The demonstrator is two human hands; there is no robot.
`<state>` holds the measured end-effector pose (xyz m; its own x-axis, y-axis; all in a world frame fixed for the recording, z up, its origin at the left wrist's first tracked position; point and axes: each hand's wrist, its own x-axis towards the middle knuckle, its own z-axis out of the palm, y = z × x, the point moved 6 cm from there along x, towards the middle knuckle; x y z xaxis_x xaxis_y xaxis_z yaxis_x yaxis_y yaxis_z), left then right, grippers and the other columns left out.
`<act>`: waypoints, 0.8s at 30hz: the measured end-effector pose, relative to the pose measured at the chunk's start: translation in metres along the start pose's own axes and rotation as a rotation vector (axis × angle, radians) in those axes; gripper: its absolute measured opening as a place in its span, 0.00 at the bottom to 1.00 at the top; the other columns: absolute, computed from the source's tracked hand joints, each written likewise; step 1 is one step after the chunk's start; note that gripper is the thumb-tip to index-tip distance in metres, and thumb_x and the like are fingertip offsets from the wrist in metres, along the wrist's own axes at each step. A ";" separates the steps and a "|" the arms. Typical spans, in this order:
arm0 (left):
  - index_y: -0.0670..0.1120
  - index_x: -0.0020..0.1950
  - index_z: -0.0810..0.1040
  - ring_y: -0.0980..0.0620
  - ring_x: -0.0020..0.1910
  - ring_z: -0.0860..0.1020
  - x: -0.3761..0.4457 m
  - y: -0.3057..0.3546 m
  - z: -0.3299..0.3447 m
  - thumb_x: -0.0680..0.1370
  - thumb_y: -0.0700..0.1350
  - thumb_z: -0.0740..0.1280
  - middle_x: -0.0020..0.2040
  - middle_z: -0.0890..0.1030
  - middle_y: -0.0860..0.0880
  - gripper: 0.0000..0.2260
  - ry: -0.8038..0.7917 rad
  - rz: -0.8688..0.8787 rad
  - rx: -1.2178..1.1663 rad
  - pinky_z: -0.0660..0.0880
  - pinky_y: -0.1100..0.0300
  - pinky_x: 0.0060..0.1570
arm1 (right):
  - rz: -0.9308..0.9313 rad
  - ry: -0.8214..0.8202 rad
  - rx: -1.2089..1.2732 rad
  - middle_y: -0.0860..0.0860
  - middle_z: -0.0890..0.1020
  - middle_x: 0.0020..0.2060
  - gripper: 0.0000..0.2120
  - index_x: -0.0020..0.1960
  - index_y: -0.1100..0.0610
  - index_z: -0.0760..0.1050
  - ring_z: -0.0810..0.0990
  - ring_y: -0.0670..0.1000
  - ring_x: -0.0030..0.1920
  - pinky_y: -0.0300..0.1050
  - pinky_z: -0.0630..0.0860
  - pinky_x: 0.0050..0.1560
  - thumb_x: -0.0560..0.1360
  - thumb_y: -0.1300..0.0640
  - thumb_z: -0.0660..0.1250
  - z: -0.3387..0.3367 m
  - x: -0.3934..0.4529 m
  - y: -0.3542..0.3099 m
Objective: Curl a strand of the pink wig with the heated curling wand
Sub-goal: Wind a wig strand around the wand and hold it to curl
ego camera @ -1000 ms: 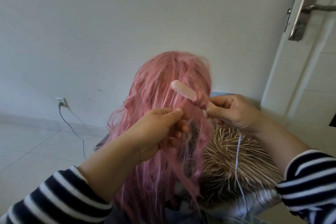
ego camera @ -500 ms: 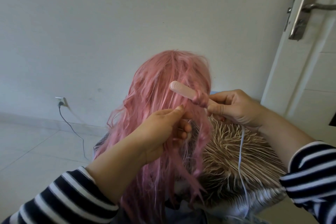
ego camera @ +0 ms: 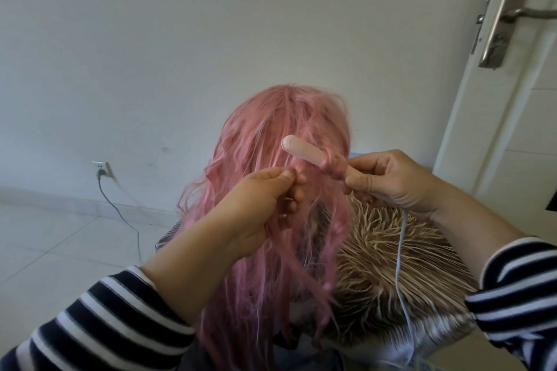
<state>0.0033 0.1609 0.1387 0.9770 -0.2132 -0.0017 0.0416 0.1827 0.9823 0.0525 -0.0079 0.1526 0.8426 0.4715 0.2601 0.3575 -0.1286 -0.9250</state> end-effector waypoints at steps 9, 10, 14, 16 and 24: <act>0.46 0.39 0.75 0.58 0.23 0.66 0.006 0.022 -0.016 0.81 0.44 0.56 0.27 0.72 0.52 0.13 0.033 0.058 0.107 0.63 0.67 0.23 | -0.020 0.016 -0.067 0.50 0.80 0.30 0.29 0.45 0.50 0.84 0.72 0.46 0.28 0.38 0.67 0.28 0.50 0.34 0.77 0.001 -0.001 -0.003; 0.46 0.38 0.74 0.58 0.22 0.65 0.006 0.024 -0.017 0.81 0.44 0.56 0.26 0.71 0.52 0.14 0.038 0.068 0.121 0.62 0.67 0.22 | -0.022 0.022 -0.077 0.53 0.80 0.31 0.28 0.45 0.50 0.84 0.72 0.48 0.29 0.38 0.67 0.28 0.51 0.34 0.77 0.001 -0.001 -0.003; 0.46 0.38 0.72 0.58 0.21 0.62 0.007 0.039 -0.023 0.81 0.44 0.55 0.25 0.69 0.53 0.13 0.091 0.141 0.174 0.60 0.68 0.20 | -0.021 0.021 -0.110 0.61 0.76 0.34 0.29 0.47 0.53 0.83 0.69 0.54 0.32 0.41 0.66 0.29 0.54 0.34 0.75 0.002 -0.002 -0.004; 0.46 0.38 0.72 0.58 0.21 0.62 0.006 0.045 -0.026 0.81 0.44 0.55 0.25 0.69 0.53 0.13 0.113 0.176 0.196 0.60 0.68 0.20 | -0.018 0.021 -0.117 0.60 0.77 0.34 0.30 0.47 0.54 0.83 0.70 0.53 0.31 0.41 0.67 0.29 0.54 0.34 0.75 0.003 -0.003 -0.004; 0.44 0.39 0.74 0.55 0.22 0.65 -0.014 0.026 -0.025 0.80 0.42 0.57 0.25 0.71 0.49 0.12 0.065 0.156 0.197 0.62 0.64 0.23 | -0.015 0.038 -0.097 0.53 0.80 0.32 0.32 0.48 0.58 0.82 0.73 0.46 0.28 0.38 0.68 0.27 0.55 0.36 0.76 -0.001 -0.005 0.000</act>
<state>-0.0044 0.1924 0.1596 0.9801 -0.1335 0.1469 -0.1460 0.0166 0.9892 0.0492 -0.0116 0.1514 0.8511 0.4404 0.2857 0.4058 -0.2066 -0.8903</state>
